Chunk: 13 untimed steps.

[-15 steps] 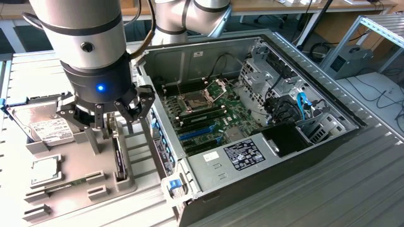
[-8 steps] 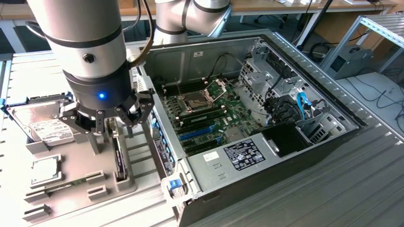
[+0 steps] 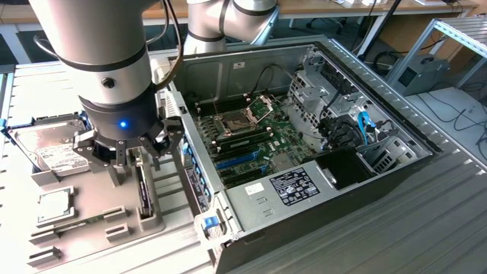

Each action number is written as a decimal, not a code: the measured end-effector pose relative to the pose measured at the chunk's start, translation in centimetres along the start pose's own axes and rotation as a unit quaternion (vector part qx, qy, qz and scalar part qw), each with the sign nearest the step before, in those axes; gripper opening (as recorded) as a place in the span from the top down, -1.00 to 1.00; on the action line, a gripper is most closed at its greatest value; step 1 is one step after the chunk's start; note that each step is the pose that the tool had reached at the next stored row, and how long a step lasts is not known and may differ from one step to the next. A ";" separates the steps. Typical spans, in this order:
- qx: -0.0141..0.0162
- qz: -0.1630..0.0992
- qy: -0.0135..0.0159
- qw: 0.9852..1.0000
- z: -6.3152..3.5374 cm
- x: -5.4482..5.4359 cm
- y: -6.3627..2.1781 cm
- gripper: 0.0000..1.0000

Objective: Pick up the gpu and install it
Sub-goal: 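Pick up the gpu and move the gpu toward the slot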

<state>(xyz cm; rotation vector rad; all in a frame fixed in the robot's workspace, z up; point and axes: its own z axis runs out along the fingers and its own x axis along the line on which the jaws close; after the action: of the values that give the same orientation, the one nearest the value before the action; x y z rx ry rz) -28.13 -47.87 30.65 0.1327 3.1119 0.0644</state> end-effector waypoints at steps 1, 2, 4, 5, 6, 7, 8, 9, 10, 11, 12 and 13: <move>0.000 0.000 0.000 1.000 0.16 0.0 0.04 0.04; 0.000 0.000 0.000 1.000 0.27 0.0 0.11 0.04; 0.000 0.000 0.000 1.000 0.48 0.1 0.27 0.04; 0.000 0.000 0.000 1.000 0.60 0.1 0.38 0.04; 0.000 0.000 0.000 1.000 0.71 0.1 0.46 0.04; 0.000 0.000 0.000 1.000 0.82 0.1 0.55 0.04; 0.000 0.000 0.000 1.000 0.91 0.2 0.62 0.04; 0.000 0.000 0.000 1.000 1.03 0.2 0.70 0.04; 0.000 0.000 0.000 1.000 1.12 0.2 0.75 0.04; 0.000 0.000 0.000 1.000 1.25 0.3 0.78 0.04; 0.000 0.000 0.000 1.000 1.33 0.3 0.80 0.04; 0.000 0.000 0.000 1.000 1.47 0.4 0.83 0.04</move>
<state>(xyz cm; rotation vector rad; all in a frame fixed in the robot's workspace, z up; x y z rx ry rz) -28.39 -46.96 29.21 0.1326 3.1118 0.0645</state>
